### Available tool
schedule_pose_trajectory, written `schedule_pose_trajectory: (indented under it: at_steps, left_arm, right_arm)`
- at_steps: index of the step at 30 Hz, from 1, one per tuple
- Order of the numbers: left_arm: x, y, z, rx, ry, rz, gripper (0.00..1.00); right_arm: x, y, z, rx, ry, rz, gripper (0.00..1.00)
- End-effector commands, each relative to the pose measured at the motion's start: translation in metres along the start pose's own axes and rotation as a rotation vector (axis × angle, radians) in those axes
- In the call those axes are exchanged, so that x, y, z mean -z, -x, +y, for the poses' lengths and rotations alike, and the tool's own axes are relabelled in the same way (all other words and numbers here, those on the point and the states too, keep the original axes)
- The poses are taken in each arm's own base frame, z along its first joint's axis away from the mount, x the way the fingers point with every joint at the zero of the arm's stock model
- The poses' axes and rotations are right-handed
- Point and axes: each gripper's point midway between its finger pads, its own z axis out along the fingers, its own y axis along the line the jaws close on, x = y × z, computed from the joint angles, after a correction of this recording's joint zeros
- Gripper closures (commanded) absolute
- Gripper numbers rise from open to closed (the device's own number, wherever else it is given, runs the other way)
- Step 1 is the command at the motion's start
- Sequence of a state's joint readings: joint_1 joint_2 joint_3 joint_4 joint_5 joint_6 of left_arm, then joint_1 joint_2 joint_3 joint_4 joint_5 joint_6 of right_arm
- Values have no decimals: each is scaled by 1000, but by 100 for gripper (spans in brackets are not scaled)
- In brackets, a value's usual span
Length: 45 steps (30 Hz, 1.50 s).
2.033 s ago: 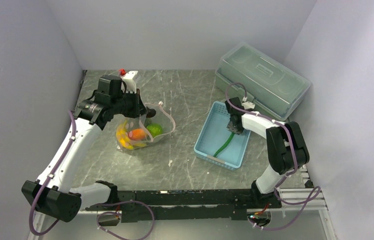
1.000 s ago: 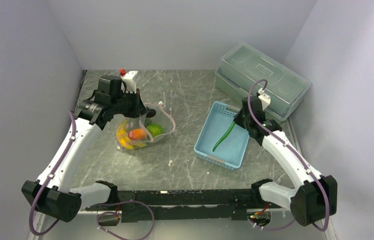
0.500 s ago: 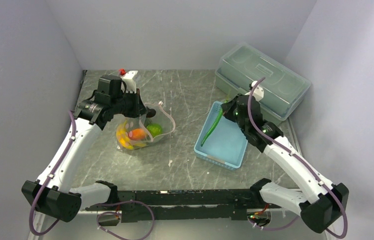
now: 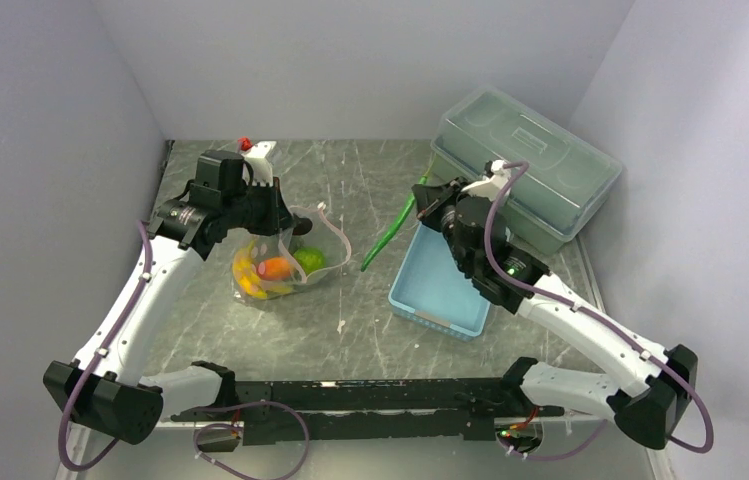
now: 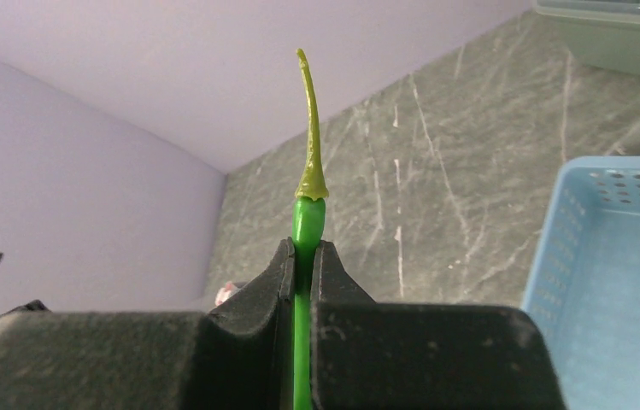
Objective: Place the food in the zip-top bag and seal the zipper
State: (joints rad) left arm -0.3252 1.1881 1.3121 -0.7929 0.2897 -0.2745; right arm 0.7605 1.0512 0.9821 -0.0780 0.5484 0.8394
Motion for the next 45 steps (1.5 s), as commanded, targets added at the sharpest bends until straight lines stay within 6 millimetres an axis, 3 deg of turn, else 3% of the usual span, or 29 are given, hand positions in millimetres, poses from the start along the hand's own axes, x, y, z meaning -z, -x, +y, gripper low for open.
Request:
schedule_pose_trajectory:
  at_steps: [1, 8, 23, 24, 25, 34, 45]
  left_arm:
    - [8, 10, -8, -25, -25, -55, 100]
    - [9, 11, -8, -24, -24, -58, 100]
    - [12, 11, -10, -21, -34, -64, 100]
    - [12, 12, -10, -21, -35, -66, 100]
    - [12, 12, -10, -21, -36, -66, 100]
    - [13, 12, -11, -13, -48, -66, 100]
    - [15, 13, -12, -10, -58, -72, 100]
  right_arm:
    - [1, 37, 40, -113, 71, -167, 100]
    - [0, 23, 63, -129, 92, -245, 100]
    - [-12, -28, 102, -81, 148, -350, 100]
    - [-12, -31, 105, -80, 155, -352, 78]
    - [-15, -38, 106, -61, 155, -351, 100]
    - [-20, -67, 121, 20, 185, -441, 100]
    - [-30, -97, 132, 38, 208, -432, 100]
